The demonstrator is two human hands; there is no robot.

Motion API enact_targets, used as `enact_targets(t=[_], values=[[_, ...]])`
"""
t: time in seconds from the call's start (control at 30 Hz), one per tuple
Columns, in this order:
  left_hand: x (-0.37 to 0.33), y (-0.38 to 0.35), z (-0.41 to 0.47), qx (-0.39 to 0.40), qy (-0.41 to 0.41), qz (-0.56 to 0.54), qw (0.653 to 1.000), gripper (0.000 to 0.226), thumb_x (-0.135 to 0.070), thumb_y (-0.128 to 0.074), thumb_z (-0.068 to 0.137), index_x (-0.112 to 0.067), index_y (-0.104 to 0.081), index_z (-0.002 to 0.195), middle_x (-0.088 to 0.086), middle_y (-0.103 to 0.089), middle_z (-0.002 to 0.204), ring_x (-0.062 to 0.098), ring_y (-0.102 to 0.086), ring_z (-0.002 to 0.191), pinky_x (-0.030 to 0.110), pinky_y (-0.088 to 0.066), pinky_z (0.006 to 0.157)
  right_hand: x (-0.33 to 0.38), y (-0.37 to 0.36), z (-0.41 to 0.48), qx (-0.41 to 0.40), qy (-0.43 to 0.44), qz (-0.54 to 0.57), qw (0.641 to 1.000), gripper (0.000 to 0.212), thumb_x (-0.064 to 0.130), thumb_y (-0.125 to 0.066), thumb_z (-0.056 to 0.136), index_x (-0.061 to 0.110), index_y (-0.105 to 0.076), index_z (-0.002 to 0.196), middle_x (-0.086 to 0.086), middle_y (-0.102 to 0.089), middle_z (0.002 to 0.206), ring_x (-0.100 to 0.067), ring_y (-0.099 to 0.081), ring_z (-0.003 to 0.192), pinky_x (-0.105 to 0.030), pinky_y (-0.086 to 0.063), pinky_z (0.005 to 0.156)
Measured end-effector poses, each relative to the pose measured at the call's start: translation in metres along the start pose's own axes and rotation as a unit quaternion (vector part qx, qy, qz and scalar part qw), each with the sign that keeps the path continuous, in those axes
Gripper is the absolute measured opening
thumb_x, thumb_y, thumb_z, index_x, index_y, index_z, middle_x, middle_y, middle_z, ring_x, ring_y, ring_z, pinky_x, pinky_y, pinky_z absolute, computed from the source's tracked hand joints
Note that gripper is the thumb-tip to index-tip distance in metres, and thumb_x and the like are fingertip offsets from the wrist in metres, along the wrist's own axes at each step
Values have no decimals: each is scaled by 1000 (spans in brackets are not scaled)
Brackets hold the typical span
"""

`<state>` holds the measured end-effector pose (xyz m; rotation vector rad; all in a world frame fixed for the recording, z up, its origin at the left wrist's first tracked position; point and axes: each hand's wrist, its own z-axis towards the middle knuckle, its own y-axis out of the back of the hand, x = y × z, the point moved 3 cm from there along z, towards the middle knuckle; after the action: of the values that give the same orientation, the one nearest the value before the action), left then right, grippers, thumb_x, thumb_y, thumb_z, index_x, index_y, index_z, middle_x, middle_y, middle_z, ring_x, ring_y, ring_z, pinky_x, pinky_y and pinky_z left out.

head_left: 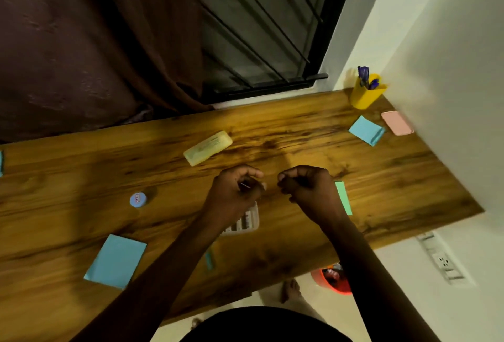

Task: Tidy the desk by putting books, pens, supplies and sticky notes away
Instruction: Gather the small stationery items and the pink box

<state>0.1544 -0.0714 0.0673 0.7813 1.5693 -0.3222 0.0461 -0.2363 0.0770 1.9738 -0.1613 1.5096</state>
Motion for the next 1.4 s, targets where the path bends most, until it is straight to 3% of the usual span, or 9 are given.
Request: enact_targets(t=[0.17,0.33,0.43,0.63,0.73,0.87,1.07,1.17,1.4], values=[[-22,-65,35,-6,2,34,999,16,-23,-77,88,-25,-72,104,-2,-76,83,16,-73,72,43,-62,73,-35,73,35,-35,4,7,999,8,34,-72,88,30,-79,90,5,-77,81,-19,-74,79,-54,-60,74],[-39,-143,75,-11,-4,56,998,16,-23,-79,86,-25,-74,101,-5,-76,84,11,-72,71,35,-59,65,-73,148,73,-74,-16,-26,997,5,31,-76,90,27,-79,89,10,-77,79,-5,-72,75,-38,-62,75],[-49,-185,94,-3,12,52,999,19,-26,-78,87,-25,-73,105,-2,-75,92,17,-73,81,42,-64,70,-94,189,94,-94,-24,-51,994,7,30,-78,88,24,-80,92,12,-77,84,2,-71,80,-27,-58,78],[-59,-252,132,16,19,45,999,12,-31,-76,86,-36,-72,96,-4,-73,92,16,-74,83,50,-63,75,-133,255,134,-127,-47,-104,985,26,30,-73,91,15,-74,112,-1,-76,111,-11,-70,102,-17,-49,75],[-67,-277,147,25,27,44,998,15,-39,-73,81,-39,-71,95,-7,-74,90,18,-73,83,47,-64,73,-151,280,153,-142,-50,-144,978,43,30,-71,92,12,-66,131,-8,-70,129,-21,-67,116,-24,-46,87],[-75,-303,164,30,16,72,997,13,-30,-75,85,-32,-72,98,-6,-73,94,20,-72,87,45,-62,73,-177,301,182,-139,-72,-173,972,58,23,-68,92,11,-51,146,-11,-57,146,-30,-54,134,-39,-43,109],[-84,-322,177,31,3,91,995,16,-23,-75,89,-21,-73,105,-1,-73,98,22,-71,90,30,-50,65,-224,314,222,-15,-97,-347,933,73,30,-57,93,10,-31,157,-14,-33,163,-33,-25,153,-48,-27,125],[-85,-324,180,30,-6,108,994,17,-22,-75,89,-19,-72,106,-2,-73,98,18,-71,91,28,-52,67,-242,314,220,3,-67,-417,906,74,42,-51,92,8,-35,155,-14,-37,161,-36,-25,153,-51,-26,125],[-75,-327,185,39,-9,141,989,15,-21,-74,90,-20,-73,105,-3,-73,99,15,-70,94,34,-60,83,-243,300,168,-82,-37,-430,898,52,45,-53,94,14,-58,135,-10,-53,148,-33,-44,141,-51,-36,117]])
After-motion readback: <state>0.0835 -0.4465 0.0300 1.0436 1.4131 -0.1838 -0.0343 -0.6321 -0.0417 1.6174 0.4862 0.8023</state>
